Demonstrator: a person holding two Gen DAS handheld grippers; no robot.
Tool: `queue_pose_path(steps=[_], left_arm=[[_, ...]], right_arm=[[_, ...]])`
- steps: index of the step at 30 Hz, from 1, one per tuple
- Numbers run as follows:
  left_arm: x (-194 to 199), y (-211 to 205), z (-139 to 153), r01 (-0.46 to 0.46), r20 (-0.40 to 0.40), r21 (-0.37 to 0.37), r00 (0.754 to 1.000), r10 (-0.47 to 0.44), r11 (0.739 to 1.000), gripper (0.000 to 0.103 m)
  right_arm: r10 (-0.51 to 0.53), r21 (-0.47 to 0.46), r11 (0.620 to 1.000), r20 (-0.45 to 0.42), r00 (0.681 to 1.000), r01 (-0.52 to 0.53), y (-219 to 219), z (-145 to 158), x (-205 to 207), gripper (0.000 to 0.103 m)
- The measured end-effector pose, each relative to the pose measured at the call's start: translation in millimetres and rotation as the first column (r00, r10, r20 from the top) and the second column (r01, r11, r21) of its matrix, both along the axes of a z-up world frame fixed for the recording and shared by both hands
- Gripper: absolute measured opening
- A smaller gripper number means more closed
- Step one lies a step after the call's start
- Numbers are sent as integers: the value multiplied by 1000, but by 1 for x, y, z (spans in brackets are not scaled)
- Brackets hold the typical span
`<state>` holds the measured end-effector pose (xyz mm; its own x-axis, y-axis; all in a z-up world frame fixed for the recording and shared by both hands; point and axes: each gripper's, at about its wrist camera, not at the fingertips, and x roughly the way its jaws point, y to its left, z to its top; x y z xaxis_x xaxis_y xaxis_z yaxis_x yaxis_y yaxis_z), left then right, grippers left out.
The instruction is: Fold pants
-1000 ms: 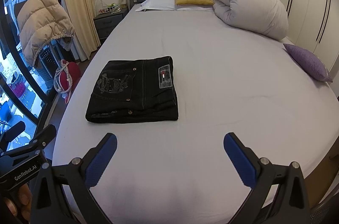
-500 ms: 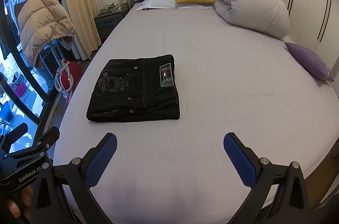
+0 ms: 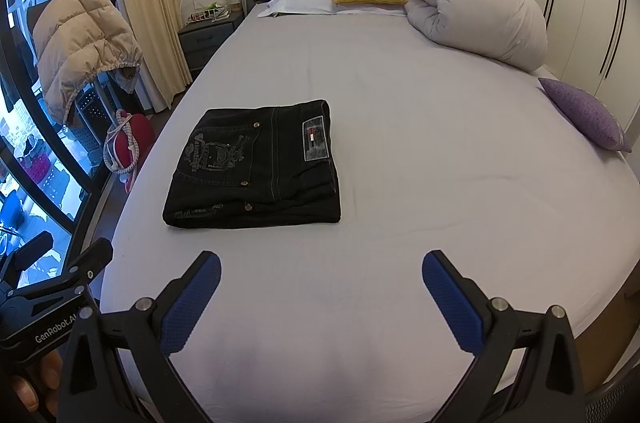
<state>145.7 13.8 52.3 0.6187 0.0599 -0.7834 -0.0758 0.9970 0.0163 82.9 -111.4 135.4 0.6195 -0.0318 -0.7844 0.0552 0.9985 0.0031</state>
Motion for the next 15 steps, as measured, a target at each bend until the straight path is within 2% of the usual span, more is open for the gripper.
queue_pose_path(steps=[15], left_arm=[[-1, 1, -3, 1, -4, -3, 1000, -1, 1000, 103]], right_arm=[[5, 3, 1000, -7, 1000, -5, 0, -4, 0, 103]])
